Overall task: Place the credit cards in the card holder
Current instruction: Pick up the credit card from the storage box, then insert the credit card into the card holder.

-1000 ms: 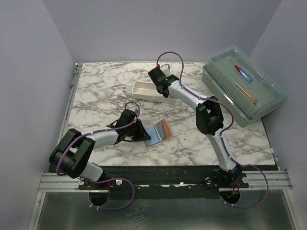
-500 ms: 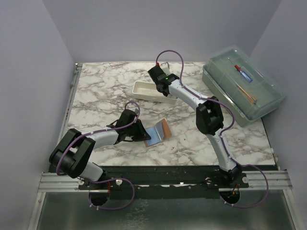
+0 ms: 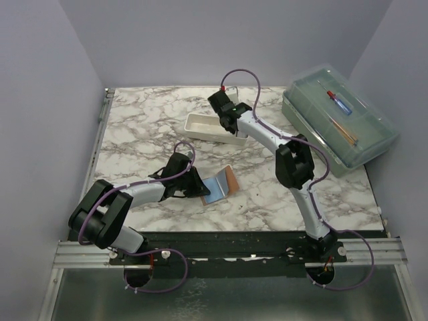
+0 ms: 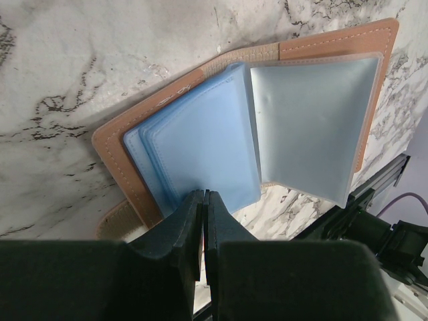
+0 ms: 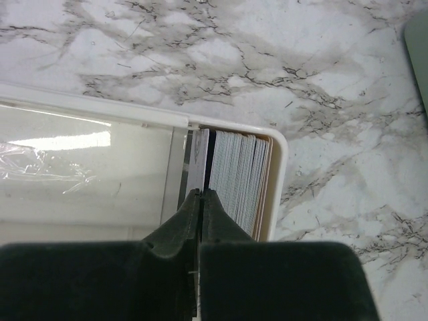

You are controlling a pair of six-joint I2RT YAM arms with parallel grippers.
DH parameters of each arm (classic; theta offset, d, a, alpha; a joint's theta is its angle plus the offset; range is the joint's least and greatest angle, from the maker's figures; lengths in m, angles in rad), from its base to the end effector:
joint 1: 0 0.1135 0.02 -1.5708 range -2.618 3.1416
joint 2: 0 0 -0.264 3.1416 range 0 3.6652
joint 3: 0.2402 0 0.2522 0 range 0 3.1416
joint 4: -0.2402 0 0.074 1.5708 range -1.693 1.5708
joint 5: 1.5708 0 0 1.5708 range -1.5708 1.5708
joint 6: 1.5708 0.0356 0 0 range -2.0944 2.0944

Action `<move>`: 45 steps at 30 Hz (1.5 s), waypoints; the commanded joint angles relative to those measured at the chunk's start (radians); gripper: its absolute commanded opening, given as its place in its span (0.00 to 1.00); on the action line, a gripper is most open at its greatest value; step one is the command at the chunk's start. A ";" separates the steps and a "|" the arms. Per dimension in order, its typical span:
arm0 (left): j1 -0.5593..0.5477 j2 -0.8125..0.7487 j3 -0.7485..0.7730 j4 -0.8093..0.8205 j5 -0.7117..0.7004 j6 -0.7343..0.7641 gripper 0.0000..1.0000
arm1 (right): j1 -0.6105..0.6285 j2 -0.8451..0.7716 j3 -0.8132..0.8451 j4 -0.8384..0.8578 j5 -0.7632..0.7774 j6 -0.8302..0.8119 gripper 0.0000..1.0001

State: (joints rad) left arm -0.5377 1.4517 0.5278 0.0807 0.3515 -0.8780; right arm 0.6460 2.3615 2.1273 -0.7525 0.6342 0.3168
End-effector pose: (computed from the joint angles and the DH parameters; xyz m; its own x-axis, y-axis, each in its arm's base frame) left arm 0.2132 -0.1414 0.1361 -0.9310 -0.2859 -0.2269 -0.0608 0.7344 -0.6760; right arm 0.4251 0.2941 0.2150 -0.7028 -0.2155 -0.6780 -0.0054 0.9546 -0.2979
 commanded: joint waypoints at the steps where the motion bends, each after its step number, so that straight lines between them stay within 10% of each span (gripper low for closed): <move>1: 0.002 0.000 -0.020 -0.033 -0.002 0.017 0.11 | -0.003 -0.136 -0.073 0.051 -0.042 0.052 0.00; 9: 0.002 -0.014 -0.016 -0.041 0.001 0.016 0.13 | -0.003 -0.407 -0.360 0.236 -0.196 0.035 0.00; 21: 0.002 0.020 -0.011 -0.058 -0.010 0.027 0.12 | -0.002 -0.878 -1.137 0.694 -1.125 0.111 0.00; 29: 0.002 0.026 -0.001 -0.079 -0.021 0.032 0.12 | 0.000 -0.857 -1.296 0.882 -1.162 0.226 0.00; 45: 0.002 0.026 0.005 -0.118 -0.042 0.038 0.12 | -0.004 -0.730 -1.240 0.724 -1.067 0.185 0.00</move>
State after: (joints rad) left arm -0.5377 1.4540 0.5404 0.0505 0.3508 -0.8707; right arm 0.6460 1.6093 0.8669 -0.0280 -0.4088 0.5232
